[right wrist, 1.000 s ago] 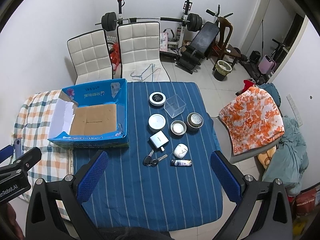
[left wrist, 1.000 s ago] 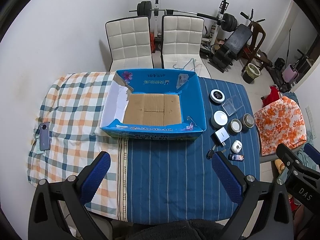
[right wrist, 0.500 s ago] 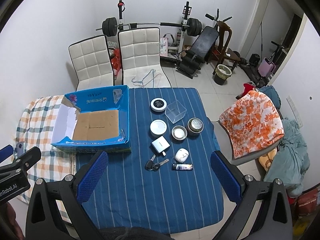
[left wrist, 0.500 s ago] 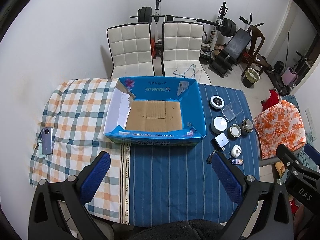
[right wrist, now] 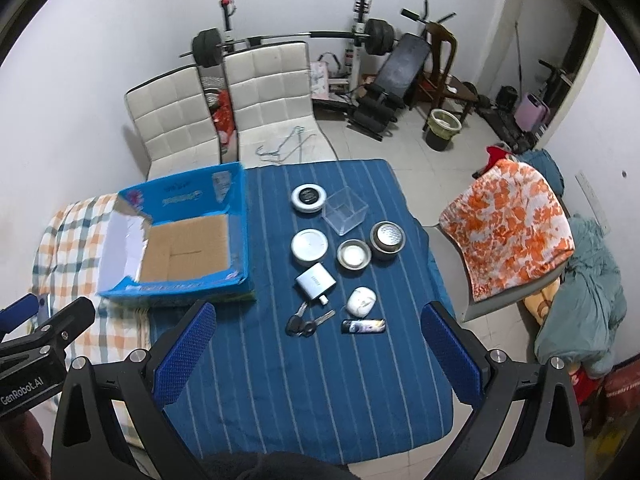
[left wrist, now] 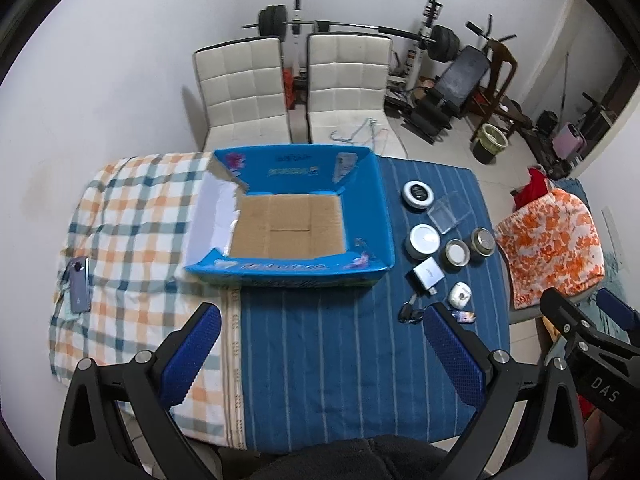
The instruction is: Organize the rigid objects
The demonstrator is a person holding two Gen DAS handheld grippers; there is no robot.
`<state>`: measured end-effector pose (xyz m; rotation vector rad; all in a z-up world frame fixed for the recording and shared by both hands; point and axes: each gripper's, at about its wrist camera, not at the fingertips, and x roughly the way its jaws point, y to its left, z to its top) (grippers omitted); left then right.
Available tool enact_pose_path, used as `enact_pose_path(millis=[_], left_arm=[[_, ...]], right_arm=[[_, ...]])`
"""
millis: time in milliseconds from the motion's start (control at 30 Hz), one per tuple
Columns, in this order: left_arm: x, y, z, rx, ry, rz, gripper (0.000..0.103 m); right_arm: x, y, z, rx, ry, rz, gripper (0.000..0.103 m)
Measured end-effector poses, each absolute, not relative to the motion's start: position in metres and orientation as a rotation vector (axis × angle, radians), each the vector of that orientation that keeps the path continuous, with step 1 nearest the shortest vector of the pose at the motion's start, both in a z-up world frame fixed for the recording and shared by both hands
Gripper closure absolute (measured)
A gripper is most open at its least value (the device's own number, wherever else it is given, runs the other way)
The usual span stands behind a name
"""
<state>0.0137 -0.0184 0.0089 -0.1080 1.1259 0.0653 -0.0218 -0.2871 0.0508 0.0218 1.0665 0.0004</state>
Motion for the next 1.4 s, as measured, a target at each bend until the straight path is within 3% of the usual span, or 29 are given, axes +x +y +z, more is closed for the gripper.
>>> enact_pose_path(millis=[300,667,900,1133,1200,1333,1400], left_arm=[[0.128,-0.095,-0.043,-0.016,1.16,-0.036,0.0],[0.237,-0.203,-0.206,0.064,1.453,-0.111,0.003],[0.261,-0.216,-0.28,0.074,1.603,-0.041,0.003],[0.26,-0.215,-0.312,0.039,1.669,-0.022,0.003],[0.258,-0.216,-0.316,0.038,1.667,-0.023,0.003],[0.256,-0.223,-0.32,0.015,1.66,-0.055,0.023],[0.253,-0.229,-0.319,0.034,1.642,-0.062,0.029]], right_arm=[[0.102,-0.373,-0.036,0.159,1.17,-0.116,0.0],[0.215,-0.45,-0.204,0.152,1.42,-0.227,0.001],[0.244,-0.451,-0.262,0.183,1.504,-0.19,0.001],[0.253,-0.444,-0.286,0.26,1.535,-0.149,0.002],[0.256,-0.445,-0.29,0.26,1.545,-0.146,0.006],[0.257,-0.44,-0.297,0.28,1.577,-0.145,0.007],[0.258,-0.441,-0.304,0.285,1.592,-0.162,0.014]])
